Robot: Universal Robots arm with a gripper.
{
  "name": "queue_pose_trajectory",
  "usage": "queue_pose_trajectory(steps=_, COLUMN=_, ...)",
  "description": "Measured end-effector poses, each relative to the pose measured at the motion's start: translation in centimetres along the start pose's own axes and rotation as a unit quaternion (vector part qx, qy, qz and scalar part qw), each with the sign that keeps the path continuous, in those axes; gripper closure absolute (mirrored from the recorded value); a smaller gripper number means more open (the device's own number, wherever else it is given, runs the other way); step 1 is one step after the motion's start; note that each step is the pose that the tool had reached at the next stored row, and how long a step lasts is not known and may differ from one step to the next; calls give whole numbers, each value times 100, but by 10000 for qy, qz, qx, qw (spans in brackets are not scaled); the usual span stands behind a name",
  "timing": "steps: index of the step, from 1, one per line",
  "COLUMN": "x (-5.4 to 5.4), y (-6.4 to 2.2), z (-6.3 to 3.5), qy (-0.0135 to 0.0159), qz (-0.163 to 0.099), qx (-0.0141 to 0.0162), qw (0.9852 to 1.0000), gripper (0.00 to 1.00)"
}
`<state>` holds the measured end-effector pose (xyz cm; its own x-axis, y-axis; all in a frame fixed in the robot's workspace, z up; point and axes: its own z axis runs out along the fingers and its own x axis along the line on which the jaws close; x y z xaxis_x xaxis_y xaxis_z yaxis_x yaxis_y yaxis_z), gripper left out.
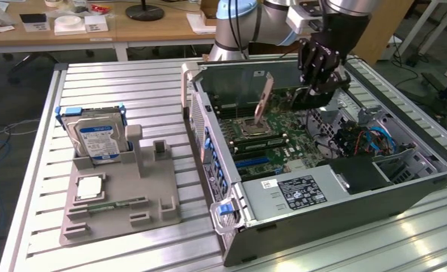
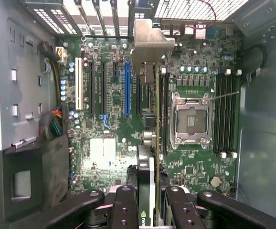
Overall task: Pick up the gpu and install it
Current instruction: 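Insert the gpu into the slot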
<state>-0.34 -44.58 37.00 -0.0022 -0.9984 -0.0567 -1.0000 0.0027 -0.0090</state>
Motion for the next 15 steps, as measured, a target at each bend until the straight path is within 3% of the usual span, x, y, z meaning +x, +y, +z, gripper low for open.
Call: queue_pose_trajectory(steps=15, x=71, y=66, z=79, qy=0, qz=19, qx=3, qw=10000, gripper=73)
